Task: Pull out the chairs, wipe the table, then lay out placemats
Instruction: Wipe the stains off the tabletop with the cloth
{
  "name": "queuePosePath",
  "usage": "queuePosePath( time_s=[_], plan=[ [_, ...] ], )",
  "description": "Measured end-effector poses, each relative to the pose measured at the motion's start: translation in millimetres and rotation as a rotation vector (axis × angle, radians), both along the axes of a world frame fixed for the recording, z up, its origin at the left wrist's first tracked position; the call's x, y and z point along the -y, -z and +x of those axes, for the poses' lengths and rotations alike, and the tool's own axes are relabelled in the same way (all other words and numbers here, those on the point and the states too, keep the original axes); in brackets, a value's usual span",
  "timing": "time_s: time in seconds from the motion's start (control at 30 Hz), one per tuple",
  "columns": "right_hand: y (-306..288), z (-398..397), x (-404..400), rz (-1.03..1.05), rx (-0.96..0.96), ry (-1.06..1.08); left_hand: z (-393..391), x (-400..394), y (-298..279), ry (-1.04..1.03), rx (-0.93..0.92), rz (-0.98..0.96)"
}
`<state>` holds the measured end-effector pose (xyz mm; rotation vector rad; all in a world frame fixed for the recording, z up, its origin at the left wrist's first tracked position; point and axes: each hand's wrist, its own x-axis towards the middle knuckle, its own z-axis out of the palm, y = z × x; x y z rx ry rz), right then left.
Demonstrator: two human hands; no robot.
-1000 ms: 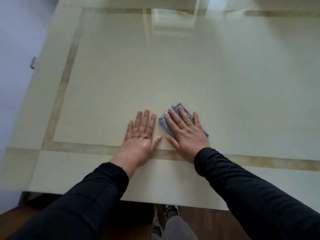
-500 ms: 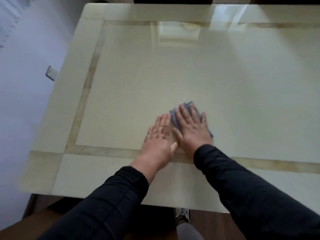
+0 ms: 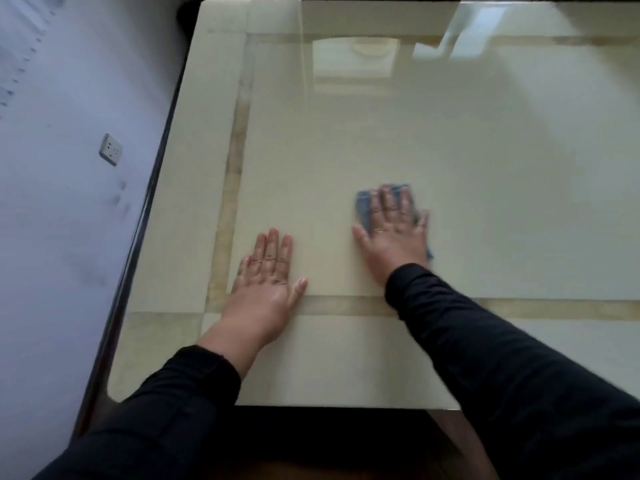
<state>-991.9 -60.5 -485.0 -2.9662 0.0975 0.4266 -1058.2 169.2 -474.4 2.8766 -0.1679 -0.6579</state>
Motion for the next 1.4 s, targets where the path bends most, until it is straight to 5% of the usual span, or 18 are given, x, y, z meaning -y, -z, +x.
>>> queuePosePath(
  time_s=[0.23,0.43,0.53,0.67,0.8,1.03,1.27,1.4],
  plan=[
    [1,-56,-9,0.047,0.051,-0.503,6,-24,-7,0.086,0.029,-0.183],
    [-3,18,-36,-0.026,-0.005,0.034,-1,-59,-16,-0.027,0.157,-0.505],
    [-3,31,-111,-0.009,-0.018,-0.007,-11,-69,-18,-0.168,0.292,-0.559],
    [-3,-21,-162,0.093,0.040,-0.477,-9,-90,-16,-0.212,0.402,-0.522],
    [2,-44,-129,0.073,0.070,-0.740,-11,-110,-24,-0.249,0.416,-0.452],
    [-7,-17,-189,0.053,-0.014,-0.209,-30,-131,-35,-0.374,0.447,-0.406],
    [3,-86,-229,0.098,0.044,-0.742,-43,-148,-34,-0.361,0.454,-0.400],
    [-12,-99,-205,0.104,0.096,-0.685,-62,-153,-28,-0.250,0.424,-0.330]
  ],
)
